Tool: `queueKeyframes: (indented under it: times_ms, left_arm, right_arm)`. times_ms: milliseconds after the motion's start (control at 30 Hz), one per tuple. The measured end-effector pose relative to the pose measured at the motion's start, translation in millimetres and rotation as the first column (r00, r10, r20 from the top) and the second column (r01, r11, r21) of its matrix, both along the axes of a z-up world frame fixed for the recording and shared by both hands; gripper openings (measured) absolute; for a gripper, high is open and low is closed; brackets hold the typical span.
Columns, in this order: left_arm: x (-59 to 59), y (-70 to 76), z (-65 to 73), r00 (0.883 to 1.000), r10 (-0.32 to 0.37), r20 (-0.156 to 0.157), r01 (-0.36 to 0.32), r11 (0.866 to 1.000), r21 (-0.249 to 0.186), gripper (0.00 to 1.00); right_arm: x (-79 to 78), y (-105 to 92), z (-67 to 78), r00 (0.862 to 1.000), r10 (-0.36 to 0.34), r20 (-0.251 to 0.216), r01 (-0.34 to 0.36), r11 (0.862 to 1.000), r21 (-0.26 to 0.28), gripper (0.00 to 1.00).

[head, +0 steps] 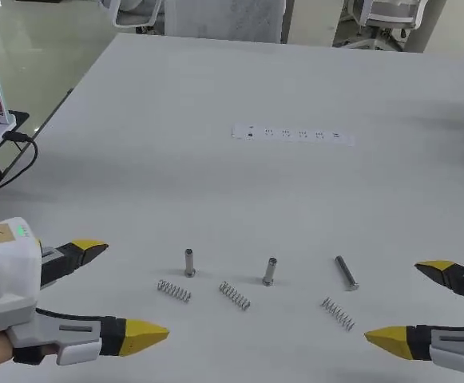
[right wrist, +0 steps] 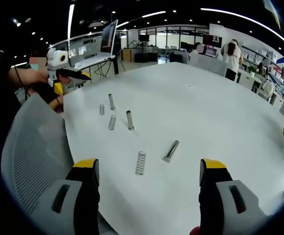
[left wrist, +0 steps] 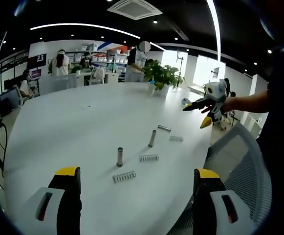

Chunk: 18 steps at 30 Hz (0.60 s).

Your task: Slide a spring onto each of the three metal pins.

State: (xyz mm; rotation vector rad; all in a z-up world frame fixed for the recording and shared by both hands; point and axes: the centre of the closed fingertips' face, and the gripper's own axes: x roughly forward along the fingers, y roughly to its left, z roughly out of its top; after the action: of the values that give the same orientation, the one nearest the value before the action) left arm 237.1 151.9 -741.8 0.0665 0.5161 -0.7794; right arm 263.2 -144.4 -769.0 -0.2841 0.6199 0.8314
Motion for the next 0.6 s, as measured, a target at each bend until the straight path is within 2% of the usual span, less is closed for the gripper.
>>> queueKeyframes:
  times_ms: [600]
  left_arm:
    - [0.2, 0.3, -1.8, 1.000, 0.006, -0.003, -0.006, 1.000, -0.002, 0.92]
  right_arm:
    - [1.6, 1.0, 0.6, 1.000, 0.000, -0.004, 0.000, 1.000, -0.006, 0.83]
